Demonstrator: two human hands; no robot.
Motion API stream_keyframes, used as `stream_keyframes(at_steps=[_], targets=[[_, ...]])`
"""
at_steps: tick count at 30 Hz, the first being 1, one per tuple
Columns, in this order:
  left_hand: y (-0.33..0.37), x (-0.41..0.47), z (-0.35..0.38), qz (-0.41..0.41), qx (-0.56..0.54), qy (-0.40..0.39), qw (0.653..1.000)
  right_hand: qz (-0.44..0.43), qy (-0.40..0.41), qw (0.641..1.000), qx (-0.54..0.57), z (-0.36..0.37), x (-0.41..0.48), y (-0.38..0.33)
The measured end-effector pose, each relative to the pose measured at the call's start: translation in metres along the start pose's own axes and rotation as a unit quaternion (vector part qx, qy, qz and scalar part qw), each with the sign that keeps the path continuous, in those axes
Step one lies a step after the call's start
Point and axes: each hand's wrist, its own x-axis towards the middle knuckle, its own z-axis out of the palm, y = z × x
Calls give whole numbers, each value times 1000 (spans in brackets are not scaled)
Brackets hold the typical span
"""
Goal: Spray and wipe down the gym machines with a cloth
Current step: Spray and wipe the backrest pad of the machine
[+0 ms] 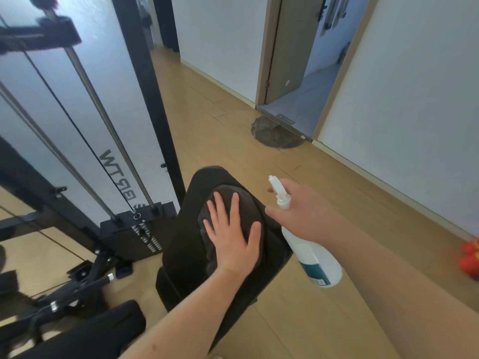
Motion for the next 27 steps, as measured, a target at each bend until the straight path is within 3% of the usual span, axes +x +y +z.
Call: stream_keyframes(at_steps=[8, 16, 27], targets=[[28, -81, 21, -10, -16, -42, 999, -22, 65, 998, 11, 15, -41, 12], [4, -61, 11, -59, -51, -43, 996, 25, 3, 983, 181, 33, -75, 16], [-51, -14, -4, -130, -81, -72, 986, 146, 21, 964, 223, 88, -99, 4]])
